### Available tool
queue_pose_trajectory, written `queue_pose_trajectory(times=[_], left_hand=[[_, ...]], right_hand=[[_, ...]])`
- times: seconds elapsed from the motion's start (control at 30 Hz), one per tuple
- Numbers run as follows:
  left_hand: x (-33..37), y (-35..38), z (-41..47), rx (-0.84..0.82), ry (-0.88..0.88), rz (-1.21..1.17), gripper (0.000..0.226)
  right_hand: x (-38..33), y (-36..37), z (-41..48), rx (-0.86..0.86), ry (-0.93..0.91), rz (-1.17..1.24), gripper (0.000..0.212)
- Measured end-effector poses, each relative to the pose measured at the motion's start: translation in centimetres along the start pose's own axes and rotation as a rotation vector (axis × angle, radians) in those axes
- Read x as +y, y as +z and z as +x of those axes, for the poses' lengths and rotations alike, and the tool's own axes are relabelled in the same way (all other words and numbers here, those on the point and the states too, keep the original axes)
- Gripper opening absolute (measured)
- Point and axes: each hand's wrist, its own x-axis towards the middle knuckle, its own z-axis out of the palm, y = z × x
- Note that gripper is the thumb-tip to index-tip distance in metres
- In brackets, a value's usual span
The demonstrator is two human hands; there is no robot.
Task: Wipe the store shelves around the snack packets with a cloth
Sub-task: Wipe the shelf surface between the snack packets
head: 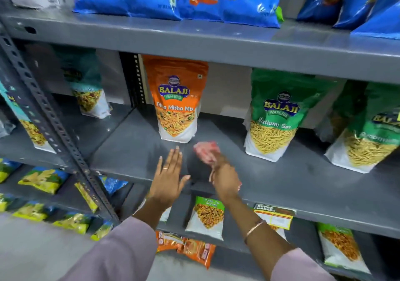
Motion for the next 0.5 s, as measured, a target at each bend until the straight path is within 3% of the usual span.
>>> queue_pose_trajectory(times=[0.03, 0.17, 0.23, 0.37, 0.5], left_hand=[[0.0, 0.4, 0.0, -0.051, 0.003, -0.013, 0.075], [-1.3, 1.8, -0.2, -0.104, 0.013, -0.077, 0.096], [-2.1, 2.1, 0.1, -0.112, 0.021, -0.119, 0.099], [-2.5, 2.4, 0.2, -0.097, 0.028, -0.104, 0.072], [-2.5, 2.8, 0.2, -0.031, 0.048, -0.105, 0.065]], right_hand=[[1.1, 0.5, 1.1, 0.031, 0.096, 0.052, 0.054], [3.1, 2.0, 3.7, -0.15, -0.081, -0.263, 0.063], [2.7, 2.5, 5.2, -0.125, -0.078, -0.223, 0.061], [1.6, 2.5, 8.9, -0.048, -0.069, -0.211, 0.056], [1.2, 2.8, 13.1, -0.034, 0.123, -0.186, 0.061]])
